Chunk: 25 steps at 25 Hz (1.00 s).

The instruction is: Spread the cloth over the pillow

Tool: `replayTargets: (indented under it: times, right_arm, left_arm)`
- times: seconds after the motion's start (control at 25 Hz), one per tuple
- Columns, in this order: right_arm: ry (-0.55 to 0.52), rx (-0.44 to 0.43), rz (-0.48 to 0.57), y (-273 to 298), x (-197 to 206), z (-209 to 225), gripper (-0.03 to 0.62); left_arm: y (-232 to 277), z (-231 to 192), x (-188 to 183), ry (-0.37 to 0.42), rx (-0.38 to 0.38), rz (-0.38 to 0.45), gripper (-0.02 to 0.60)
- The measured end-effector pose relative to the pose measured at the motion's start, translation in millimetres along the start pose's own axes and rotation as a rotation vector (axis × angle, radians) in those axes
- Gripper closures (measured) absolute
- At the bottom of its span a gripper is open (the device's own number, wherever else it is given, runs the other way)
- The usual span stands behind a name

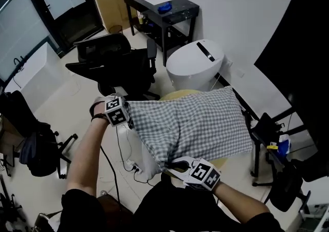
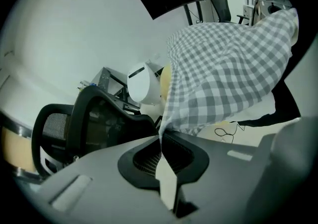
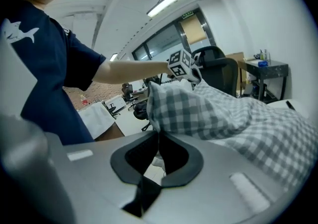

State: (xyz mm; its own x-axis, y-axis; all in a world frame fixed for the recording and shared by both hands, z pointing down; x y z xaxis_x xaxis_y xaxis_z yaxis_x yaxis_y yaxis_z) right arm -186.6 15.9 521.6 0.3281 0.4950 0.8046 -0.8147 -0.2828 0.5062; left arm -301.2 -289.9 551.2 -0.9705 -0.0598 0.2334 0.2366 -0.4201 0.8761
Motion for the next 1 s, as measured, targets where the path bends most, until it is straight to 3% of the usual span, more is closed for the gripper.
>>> replayTargets:
  times: [0.28,0.44,0.56,0.76,0.88,1.0]
  right_arm:
    - [-0.029,0.039,-0.142,42.0,35.8,22.1,0.577]
    - [0.038,0.087,-0.116,45.8,41.1,35.8,0.576]
    - [0.081,0.115,-0.070,40.1,32.8,46.8,0.576]
    - [0.131,0.130,-0.040,32.1,26.2,59.0,0.576]
    - [0.167,0.128,-0.012,29.2,21.1,64.6,0.576]
    - [0.215,0.126,0.021,23.8,15.9,69.6,0.576]
  left_arm:
    - [50.3,8.8,20.5,0.034,0.071,-0.041,0.581]
    - [80.9,23.4,23.1,0.007,0.102,-0.049,0.577]
    - [85.6,35.7,24.0,0.003,0.129,-0.039,0.510]
    - [69.7,54.9,34.5,-0.003,0.175,-0.013,0.406]
    - [44.7,62.7,49.1,-0.041,0.152,-0.002,0.372]
    - [7.9,87.7,46.9,-0.045,0.110,0.065,0.370]
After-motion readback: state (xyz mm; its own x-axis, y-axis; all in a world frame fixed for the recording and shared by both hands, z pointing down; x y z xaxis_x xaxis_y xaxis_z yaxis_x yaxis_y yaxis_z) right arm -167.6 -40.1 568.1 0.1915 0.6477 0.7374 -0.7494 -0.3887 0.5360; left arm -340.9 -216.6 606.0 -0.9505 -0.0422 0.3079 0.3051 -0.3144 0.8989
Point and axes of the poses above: the fingertips, and each gripper's own axes: y forward along the fingers, z to its right, x out of its underside, the point moved 2 cm from there along -y, backward along the fingers, and after that the axes turned 3 degrees about -y, right-handed, at the moved point
